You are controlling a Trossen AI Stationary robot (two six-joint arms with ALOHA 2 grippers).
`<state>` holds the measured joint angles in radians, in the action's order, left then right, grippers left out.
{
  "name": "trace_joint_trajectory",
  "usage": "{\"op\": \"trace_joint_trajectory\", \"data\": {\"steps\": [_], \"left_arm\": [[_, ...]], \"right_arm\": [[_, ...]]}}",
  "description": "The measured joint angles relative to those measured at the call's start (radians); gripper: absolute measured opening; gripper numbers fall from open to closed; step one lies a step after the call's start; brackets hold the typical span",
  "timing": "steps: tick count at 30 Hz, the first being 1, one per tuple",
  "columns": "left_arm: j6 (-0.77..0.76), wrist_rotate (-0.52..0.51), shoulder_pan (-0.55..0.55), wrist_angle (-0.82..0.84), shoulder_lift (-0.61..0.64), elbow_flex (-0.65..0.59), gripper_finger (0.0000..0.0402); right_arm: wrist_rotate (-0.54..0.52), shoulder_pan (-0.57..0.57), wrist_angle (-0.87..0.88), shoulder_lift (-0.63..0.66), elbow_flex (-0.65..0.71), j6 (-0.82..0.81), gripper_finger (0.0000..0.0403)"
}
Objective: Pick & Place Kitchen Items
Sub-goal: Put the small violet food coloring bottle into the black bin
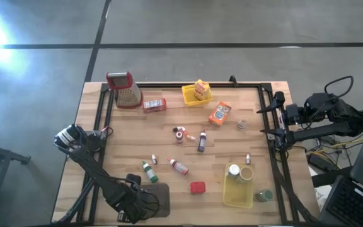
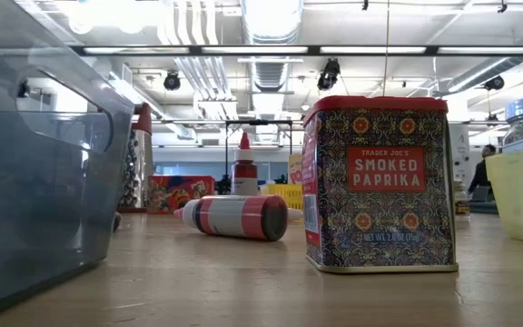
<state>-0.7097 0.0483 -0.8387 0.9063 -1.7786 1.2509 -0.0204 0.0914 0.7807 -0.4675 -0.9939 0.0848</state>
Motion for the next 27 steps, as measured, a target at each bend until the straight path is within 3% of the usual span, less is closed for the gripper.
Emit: {"op": "trace_joint_trajectory", "data": {"steps": [11,27], "left_arm": [[-0.002,0.007,0.0,-0.035,0.0,-0.012,0.0077],[-0.002,0.007,0.0,-0.037,0.0,-0.012,0.0109]], "right_arm": [[0.0,0.0,0.0,0.0,0.0,-0.003,0.0293],[0.0,0.0,0.0,0.0,0.0,0.002,0.0253]]}}
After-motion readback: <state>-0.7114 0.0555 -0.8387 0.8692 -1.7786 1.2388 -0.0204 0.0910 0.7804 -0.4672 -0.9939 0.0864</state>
